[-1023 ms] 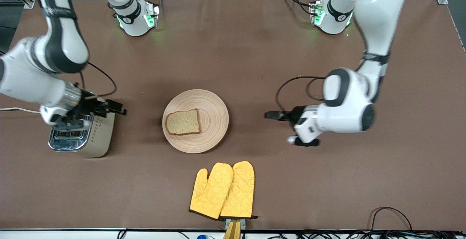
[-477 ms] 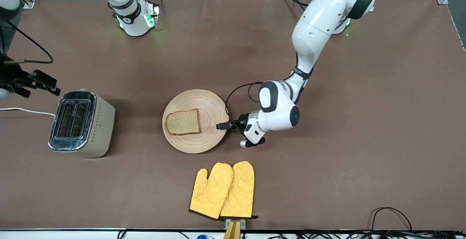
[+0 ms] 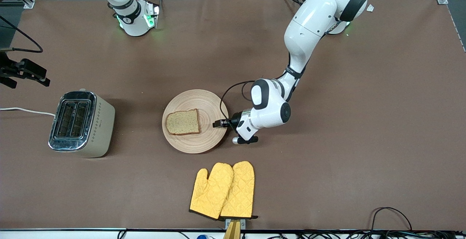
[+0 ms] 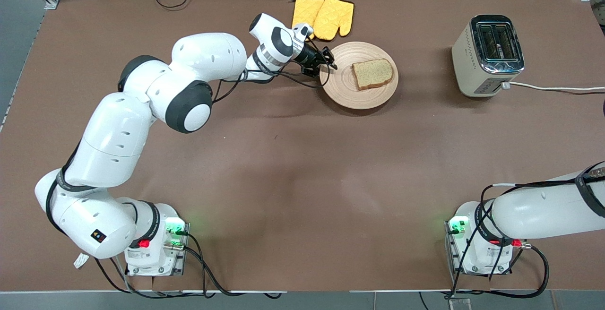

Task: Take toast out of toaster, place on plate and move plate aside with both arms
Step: 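Grip the plate rim with the left gripper while the right gripper withdraws, then slide the plate with toast away from the toaster using the left gripper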

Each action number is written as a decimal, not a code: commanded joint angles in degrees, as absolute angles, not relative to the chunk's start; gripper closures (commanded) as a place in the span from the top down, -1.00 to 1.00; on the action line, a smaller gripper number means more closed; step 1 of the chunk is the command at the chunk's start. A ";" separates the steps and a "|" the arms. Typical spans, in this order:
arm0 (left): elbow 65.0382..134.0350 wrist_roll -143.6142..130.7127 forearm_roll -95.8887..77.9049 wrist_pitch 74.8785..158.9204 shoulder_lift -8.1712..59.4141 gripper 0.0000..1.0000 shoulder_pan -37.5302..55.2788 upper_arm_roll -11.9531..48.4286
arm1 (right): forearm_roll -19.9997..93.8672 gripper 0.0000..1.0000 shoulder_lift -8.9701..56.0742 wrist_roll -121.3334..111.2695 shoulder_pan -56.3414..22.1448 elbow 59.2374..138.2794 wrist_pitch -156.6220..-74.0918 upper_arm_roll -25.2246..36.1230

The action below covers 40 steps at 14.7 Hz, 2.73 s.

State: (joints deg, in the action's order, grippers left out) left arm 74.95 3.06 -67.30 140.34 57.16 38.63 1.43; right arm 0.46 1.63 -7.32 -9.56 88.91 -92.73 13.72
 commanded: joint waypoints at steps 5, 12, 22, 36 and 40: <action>77.59 7.21 -67.59 138.18 51.44 -0.99 36.92 0.71 | 0.08 1.00 2.11 -6.42 -4.77 86.66 -91.67 11.88; 79.63 12.10 -53.38 121.94 43.08 -0.99 22.62 0.88 | -0.09 1.00 2.29 -6.85 -2.20 86.66 -91.67 8.35; 76.65 49.20 -48.18 89.14 49.38 -0.99 -10.70 0.79 | -0.09 1.00 2.20 -6.94 -2.90 87.19 -90.62 8.35; 71.72 55.46 -43.95 83.93 59.42 0.99 -25.67 0.36 | 0.00 1.00 2.28 -7.12 -2.81 87.10 -90.62 8.35; 65.06 53.80 -36.50 84.02 57.06 1.00 -21.37 -0.52 | 0.00 1.00 2.29 -7.12 -2.72 87.10 -90.70 8.35</action>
